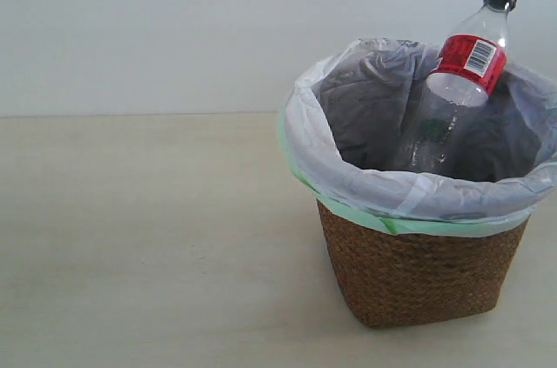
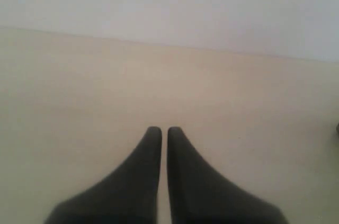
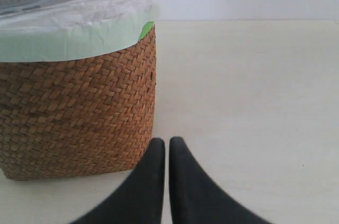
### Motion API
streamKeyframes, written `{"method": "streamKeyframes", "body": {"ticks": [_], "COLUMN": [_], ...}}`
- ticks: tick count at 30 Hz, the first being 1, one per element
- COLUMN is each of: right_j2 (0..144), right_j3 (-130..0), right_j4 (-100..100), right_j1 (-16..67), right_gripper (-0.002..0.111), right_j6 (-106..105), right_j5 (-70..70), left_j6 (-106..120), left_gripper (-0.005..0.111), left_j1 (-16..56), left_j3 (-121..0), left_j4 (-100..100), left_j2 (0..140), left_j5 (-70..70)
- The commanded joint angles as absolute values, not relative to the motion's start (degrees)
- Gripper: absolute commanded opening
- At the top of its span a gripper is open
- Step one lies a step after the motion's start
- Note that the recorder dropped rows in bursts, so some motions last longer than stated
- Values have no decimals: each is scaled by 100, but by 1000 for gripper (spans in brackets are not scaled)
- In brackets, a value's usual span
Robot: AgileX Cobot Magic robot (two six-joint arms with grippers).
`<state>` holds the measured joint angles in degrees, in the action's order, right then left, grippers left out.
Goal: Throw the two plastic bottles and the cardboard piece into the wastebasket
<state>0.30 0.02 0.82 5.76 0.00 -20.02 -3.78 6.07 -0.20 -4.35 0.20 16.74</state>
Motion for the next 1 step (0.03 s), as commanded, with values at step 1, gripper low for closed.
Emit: {"method": "streamKeyframes", "body": {"ticks": [1], "right_j2": [0], "right_j3": [0], "right_j4": [73], "right_j1": [585], "right_gripper": [0], "right_j6": [0], "right_j5": [-1962], "left_j6": [-346], "left_gripper": [4], "left_j1": [587], "left_j3": [0], "left_j4": [-501], "left_j2": [0], "left_j5": [1694]}}
